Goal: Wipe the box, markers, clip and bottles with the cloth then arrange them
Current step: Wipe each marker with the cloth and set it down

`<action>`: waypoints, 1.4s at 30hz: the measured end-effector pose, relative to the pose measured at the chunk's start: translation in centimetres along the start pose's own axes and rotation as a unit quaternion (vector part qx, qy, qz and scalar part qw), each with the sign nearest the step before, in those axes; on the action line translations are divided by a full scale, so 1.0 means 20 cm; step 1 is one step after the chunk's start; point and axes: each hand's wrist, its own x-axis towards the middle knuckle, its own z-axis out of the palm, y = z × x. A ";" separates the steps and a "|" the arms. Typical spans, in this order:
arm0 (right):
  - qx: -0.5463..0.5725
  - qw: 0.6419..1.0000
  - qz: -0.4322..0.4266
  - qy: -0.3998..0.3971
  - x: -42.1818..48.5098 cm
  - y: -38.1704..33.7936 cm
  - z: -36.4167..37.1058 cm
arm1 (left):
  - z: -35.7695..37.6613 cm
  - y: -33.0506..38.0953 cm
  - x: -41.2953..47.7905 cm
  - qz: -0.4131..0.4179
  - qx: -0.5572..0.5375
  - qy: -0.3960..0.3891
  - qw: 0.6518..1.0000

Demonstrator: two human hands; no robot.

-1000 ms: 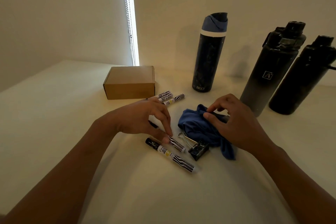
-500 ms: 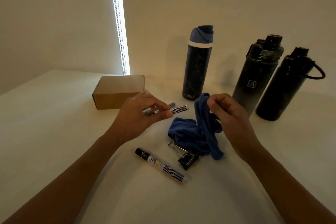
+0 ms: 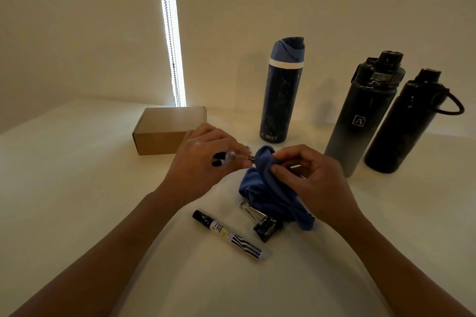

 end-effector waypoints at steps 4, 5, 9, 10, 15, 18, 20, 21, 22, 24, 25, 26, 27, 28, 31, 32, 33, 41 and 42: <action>0.048 0.997 0.015 0.054 0.00 -0.01 -0.04 | -0.05 0.01 0.01 -0.110 -0.016 0.087 0.990; 0.056 0.995 0.022 0.074 0.00 -0.01 -0.05 | -0.06 0.01 0.01 -0.149 -0.046 0.118 0.981; 0.069 0.988 0.036 0.130 0.00 -0.02 -0.03 | -0.04 0.05 0.01 -0.227 -0.121 0.115 0.959; 0.070 0.988 0.037 0.132 -0.01 -0.03 -0.02 | -0.03 0.06 0.00 -0.224 -0.139 0.089 0.960; 0.072 0.990 0.040 0.118 -0.03 -0.02 0.05 | 0.02 0.18 0.00 -0.258 -0.295 0.016 0.920; 0.062 0.993 0.036 0.090 -0.03 -0.01 0.07 | 0.03 0.20 0.00 -0.283 -0.346 0.024 0.894; 0.051 0.996 0.028 0.067 -0.03 0.00 0.08 | 0.03 0.19 0.00 -0.309 -0.370 0.029 0.875; 0.043 0.997 0.021 0.054 -0.04 0.00 0.09 | 0.03 0.19 0.00 -0.318 -0.379 0.030 0.869; 0.033 0.999 0.013 0.039 -0.04 0.00 0.10 | 0.03 0.20 0.00 -0.322 -0.385 0.030 0.865; 0.015 1.000 0.004 0.018 -0.04 0.00 0.11 | 0.03 0.20 0.00 -0.324 -0.391 0.033 0.861; 0.012 1.000 0.010 0.011 -0.04 0.00 0.12 | 0.03 0.20 0.00 -0.326 -0.392 0.037 0.859; 0.019 1.000 0.019 0.005 -0.04 -0.01 0.13 | 0.04 0.19 0.00 -0.327 -0.393 0.040 0.859; 0.021 0.999 0.029 0.002 -0.04 -0.02 0.14 | 0.04 0.19 0.00 -0.325 -0.394 0.041 0.859; 0.015 0.999 0.037 -0.001 -0.04 -0.02 0.14 | 0.04 0.19 0.00 -0.320 -0.395 0.041 0.860; -0.065 0.997 0.031 -0.008 -0.03 -0.02 0.15 | 0.05 0.19 0.00 -0.295 -0.389 0.034 0.872; -0.088 0.996 0.017 -0.008 -0.04 -0.03 0.15 | 0.05 0.20 0.00 -0.287 -0.384 0.033 0.877; -0.098 0.995 0.013 -0.007 -0.04 -0.03 0.15 | 0.05 0.21 0.00 -0.280 -0.380 0.034 0.881; -0.109 0.985 -0.057 0.124 -0.01 -0.02 0.02 | 0.03 0.18 0.01 -0.226 -0.270 0.080 0.932; -0.132 0.977 -0.073 0.152 -0.01 -0.01 -0.01 | 0.04 0.18 0.01 -0.220 -0.258 0.080 0.937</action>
